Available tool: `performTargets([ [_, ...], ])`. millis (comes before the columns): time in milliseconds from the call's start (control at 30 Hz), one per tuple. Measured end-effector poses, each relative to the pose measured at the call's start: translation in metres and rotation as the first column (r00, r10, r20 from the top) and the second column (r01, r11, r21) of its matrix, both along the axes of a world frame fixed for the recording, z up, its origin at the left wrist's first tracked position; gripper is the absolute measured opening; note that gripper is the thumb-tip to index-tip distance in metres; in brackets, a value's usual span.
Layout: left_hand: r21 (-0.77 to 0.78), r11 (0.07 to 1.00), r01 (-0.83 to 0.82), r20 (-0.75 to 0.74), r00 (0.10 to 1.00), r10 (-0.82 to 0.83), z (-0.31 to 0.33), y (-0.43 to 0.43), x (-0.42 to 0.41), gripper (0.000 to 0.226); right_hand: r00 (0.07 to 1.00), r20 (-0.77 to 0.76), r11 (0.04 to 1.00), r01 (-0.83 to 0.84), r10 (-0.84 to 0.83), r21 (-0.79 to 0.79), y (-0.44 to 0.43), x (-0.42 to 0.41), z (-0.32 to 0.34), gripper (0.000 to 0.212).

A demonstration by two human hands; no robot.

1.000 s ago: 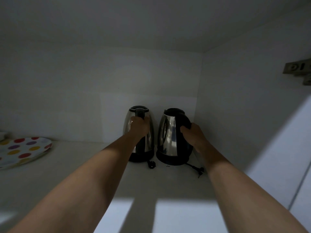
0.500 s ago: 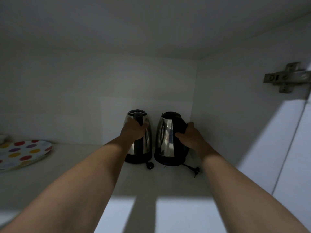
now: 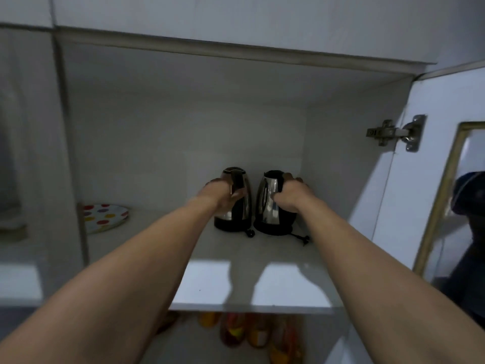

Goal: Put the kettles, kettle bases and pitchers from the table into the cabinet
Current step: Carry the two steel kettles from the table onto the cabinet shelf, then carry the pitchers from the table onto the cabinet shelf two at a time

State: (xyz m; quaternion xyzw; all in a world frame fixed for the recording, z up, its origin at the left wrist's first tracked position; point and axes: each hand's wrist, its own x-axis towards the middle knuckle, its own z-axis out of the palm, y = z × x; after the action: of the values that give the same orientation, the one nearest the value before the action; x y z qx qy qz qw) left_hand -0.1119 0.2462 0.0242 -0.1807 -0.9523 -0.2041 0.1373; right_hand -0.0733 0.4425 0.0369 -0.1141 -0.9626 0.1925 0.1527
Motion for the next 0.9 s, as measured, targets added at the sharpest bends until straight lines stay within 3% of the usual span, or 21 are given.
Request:
performTargets([
  [167, -0.027, 0.999, -0.030, -0.047, 0.998, 0.029, -0.005, -0.066, 0.074, 0.059, 0.998, 0.039, 0.998, -0.055, 0.054, 0.035, -0.062, 0.066, -0.004, 0.078],
  [500, -0.110, 0.961, -0.255, -0.073, 0.966, 0.248, -0.020, -0.228, 0.199, 0.053, 0.961, 0.032, 0.959, -0.275, 0.274, 0.071, -0.216, 0.144, -0.010, 0.072],
  [700, -0.081, 0.893, -0.442, -0.113, 0.895, 0.432, -0.025, -0.329, 0.263, 0.047, 0.865, -0.008, 0.863, -0.500, 0.502, 0.079, -0.321, 0.167, -0.011, 0.065],
  [900, -0.067, 0.761, -0.646, -0.101, 0.763, 0.639, -0.043, -0.420, 0.348, 0.050, 0.699, -0.027, 0.699, -0.713, 0.715, 0.059, -0.436, 0.199, -0.027, 0.065],
])
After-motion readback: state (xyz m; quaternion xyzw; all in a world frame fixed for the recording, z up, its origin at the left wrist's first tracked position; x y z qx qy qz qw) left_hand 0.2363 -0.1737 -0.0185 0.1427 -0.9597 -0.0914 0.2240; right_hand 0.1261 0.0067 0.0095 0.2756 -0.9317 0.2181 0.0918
